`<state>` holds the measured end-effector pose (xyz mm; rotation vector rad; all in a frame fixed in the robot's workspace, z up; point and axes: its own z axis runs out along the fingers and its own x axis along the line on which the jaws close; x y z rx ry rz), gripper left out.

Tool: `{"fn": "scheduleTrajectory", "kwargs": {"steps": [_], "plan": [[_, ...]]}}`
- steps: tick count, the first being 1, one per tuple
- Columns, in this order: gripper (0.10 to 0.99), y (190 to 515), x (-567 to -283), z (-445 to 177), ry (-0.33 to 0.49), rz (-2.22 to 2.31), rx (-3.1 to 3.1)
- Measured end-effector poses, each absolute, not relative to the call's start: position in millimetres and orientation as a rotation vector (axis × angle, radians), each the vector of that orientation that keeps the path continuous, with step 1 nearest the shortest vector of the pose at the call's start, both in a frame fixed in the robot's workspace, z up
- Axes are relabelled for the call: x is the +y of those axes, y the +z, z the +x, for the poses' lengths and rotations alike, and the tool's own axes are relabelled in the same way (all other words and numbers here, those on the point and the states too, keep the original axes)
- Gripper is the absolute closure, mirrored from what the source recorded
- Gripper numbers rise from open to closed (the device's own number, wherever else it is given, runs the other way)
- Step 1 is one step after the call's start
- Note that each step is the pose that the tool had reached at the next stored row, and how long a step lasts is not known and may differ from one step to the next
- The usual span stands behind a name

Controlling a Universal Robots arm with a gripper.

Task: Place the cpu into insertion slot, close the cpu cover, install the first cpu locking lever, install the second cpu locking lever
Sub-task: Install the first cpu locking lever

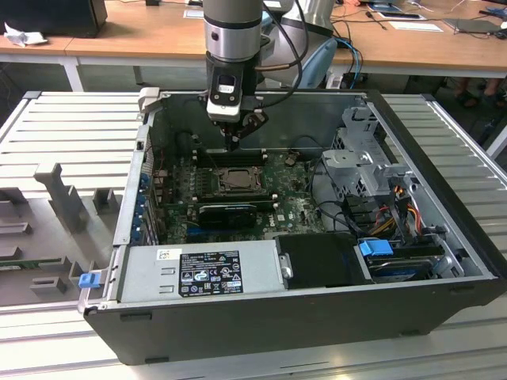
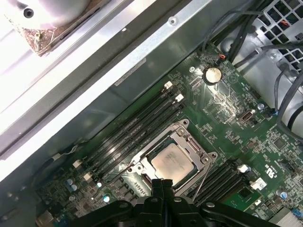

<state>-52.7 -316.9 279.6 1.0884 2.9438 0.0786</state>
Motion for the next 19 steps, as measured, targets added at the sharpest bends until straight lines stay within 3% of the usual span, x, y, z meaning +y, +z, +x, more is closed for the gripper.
{"fn": "scheduleTrajectory", "kwargs": {"steps": [19], "plan": [[0.98, 279.7, -317.0, -52.7, 0.078, 0.734, 3.058]]}}
